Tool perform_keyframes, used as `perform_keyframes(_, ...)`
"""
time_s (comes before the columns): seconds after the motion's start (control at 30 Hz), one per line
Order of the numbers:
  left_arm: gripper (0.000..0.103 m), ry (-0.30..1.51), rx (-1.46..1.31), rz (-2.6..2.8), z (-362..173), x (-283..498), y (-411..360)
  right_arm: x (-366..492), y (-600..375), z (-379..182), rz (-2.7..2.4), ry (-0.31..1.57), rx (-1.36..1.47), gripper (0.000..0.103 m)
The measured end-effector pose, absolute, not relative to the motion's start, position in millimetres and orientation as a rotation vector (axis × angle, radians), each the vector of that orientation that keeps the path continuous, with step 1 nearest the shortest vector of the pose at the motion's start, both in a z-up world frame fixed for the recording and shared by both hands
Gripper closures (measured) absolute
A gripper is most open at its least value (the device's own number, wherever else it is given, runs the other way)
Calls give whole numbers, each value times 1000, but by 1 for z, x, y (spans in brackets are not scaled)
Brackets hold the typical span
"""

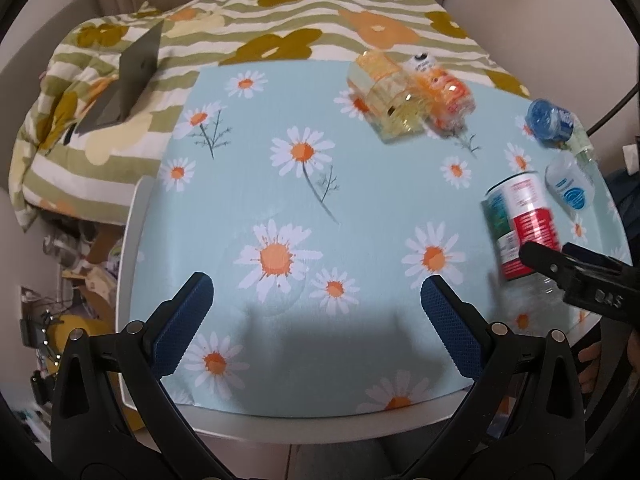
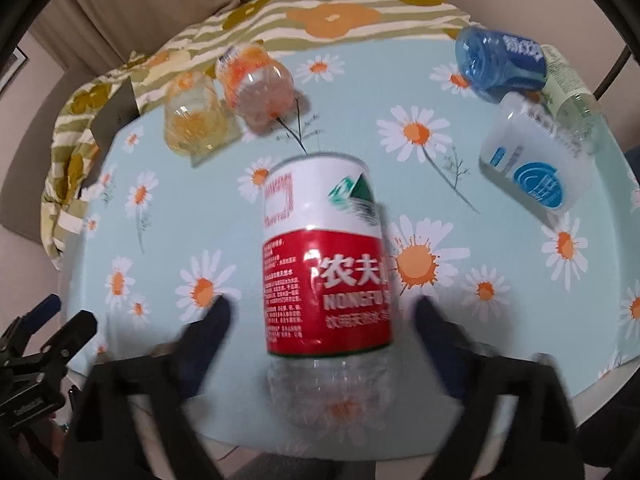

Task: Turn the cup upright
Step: 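Release the cup from the right tool while the left tool closes on it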

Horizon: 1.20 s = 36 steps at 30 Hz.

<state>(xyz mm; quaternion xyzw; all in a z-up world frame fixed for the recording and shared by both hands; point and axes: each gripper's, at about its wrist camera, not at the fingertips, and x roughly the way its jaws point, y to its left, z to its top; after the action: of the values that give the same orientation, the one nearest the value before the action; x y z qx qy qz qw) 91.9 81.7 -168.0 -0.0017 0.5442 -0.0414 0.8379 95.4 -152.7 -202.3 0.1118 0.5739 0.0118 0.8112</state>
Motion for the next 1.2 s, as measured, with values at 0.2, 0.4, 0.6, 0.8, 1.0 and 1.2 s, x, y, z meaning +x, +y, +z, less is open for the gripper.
perform_keyframes(0.2, 0, 1129, -19, -134, -135, 99, 60, 74, -175, -152, 40, 1142, 260, 1)
perform_keyframes(0.4, 0, 1184, -11, -220, -121, 117, 6, 53, -217, -127, 23, 1149, 267, 1)
perform_keyframes(0.6, 0, 1327, -38, -218, -139, 145, -48, 57, -256, -122, 4, 1158, 140, 1)
perform_keyframes(0.8, 0, 1493, -92, -183, -179, 170, -84, 78, -297, -130, 37, 1136, 67, 1)
perform_keyframes(1.0, 0, 1600, -105, -120, -208, 183, -99, 97, -320, -147, 90, 1145, 92, 1)
perform_keyframes(1.2, 1, 1664, -106, -92, -230, 192, -107, 110, -328, -163, 144, 1179, 111, 1)
